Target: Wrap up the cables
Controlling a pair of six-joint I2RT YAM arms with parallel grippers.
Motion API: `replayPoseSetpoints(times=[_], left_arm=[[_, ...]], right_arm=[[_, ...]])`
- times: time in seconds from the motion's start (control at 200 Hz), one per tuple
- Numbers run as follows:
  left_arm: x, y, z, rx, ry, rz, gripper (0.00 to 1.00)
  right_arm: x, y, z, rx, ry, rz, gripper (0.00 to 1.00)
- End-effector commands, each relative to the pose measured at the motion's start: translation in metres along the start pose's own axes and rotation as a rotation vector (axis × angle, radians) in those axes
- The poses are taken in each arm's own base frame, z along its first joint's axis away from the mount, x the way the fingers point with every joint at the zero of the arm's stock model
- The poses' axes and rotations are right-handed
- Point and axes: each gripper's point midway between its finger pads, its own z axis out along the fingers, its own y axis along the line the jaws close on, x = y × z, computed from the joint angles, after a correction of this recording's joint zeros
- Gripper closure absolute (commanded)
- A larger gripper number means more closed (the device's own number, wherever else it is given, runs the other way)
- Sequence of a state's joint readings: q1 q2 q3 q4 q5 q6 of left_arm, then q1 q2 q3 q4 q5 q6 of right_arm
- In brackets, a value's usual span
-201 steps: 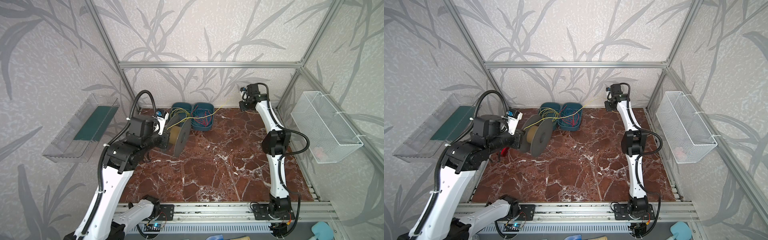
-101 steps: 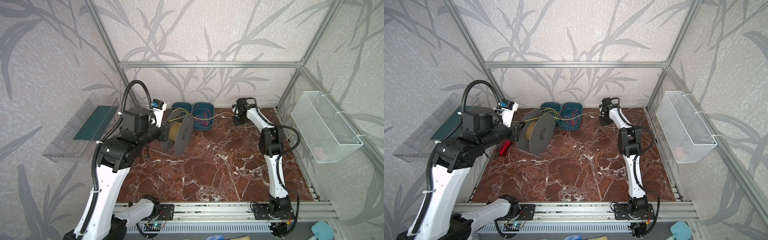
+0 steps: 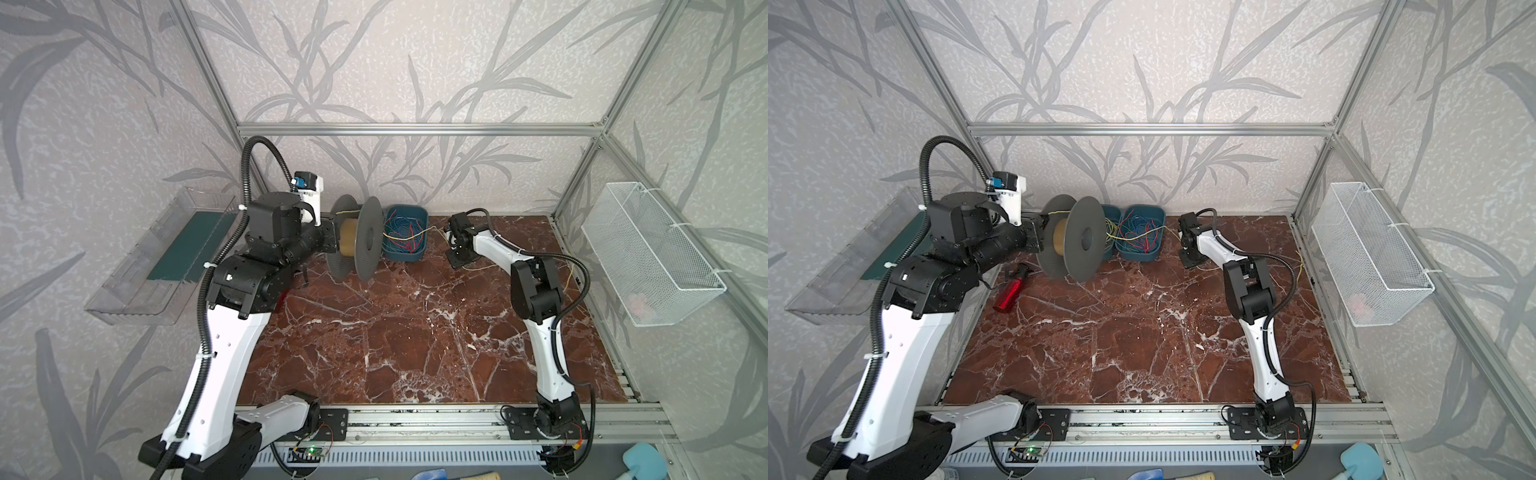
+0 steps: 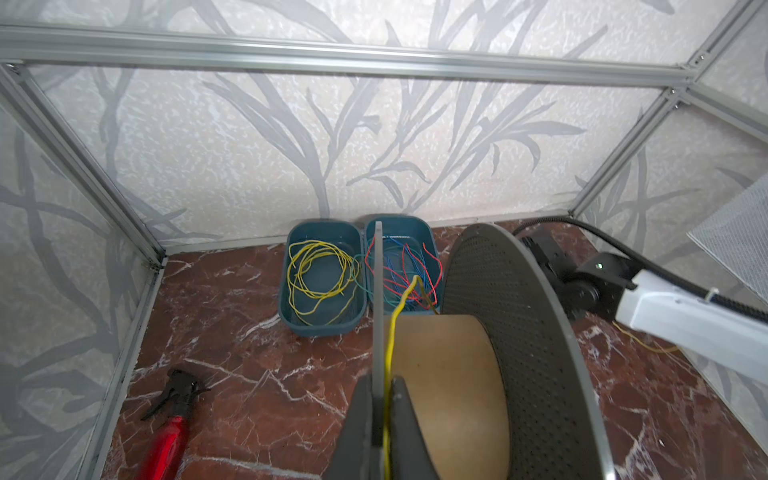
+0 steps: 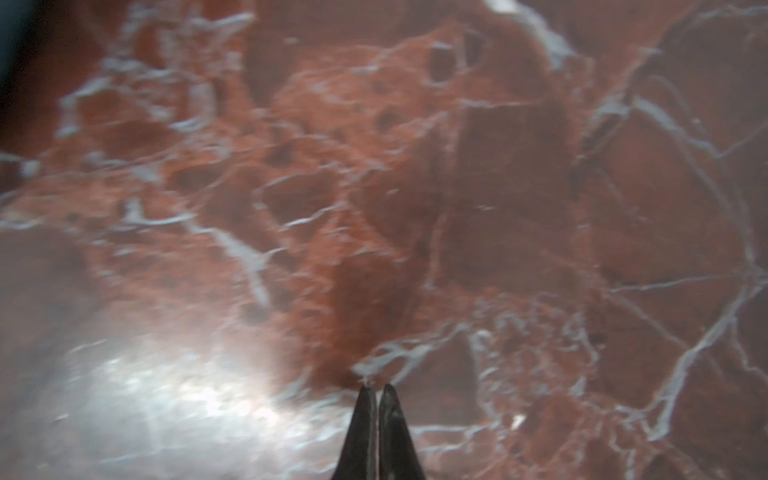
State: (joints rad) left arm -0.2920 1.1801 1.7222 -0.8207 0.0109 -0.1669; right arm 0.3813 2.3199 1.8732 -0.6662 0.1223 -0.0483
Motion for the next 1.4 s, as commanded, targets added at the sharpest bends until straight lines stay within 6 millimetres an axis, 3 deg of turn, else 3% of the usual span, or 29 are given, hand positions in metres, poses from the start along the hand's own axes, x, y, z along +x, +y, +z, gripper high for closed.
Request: replayPoseSetpoints(times=[0.0,0.41,0.765,0.905,0.93,1.095,1.394], left_arm=[[-0.042,0.01,-0.009,-0.056,-0.189,-0.064,1.0],[-0.045,0.033,0.029,-0.186,-0.25,-0.104,1.0],[-0.015,0.054,0.083,-0.311,-0.166,-0.04,1.0],[0.0,0.056,0.102,-0.317,-0.108,-0.011,1.0],[0.003,0.056,0.105,-0.316,-0.099,-0.007,1.0],[0.026,0.057,0.115,-0.308,-0.028,0.029,1.0],[0.065,0.058,0.113,-0.294,0.07,0.041,1.0]], right_arm=[[-0.013,0.015,-0.031,-0.001,-0.081,-0.003,1.0],[0.012,0.124,-0.088,-0.143,-0.176,-0.136,1.0],[0.049,0.195,-0.167,-0.193,-0.286,-0.298,1.0],[0.044,0.199,-0.208,-0.192,-0.371,-0.316,1.0],[0.04,0.195,-0.225,-0.199,-0.41,-0.306,1.0],[0.019,0.175,-0.274,-0.152,-0.563,-0.294,1.0],[-0.023,0.155,-0.335,-0.112,-0.711,-0.271,1.0]])
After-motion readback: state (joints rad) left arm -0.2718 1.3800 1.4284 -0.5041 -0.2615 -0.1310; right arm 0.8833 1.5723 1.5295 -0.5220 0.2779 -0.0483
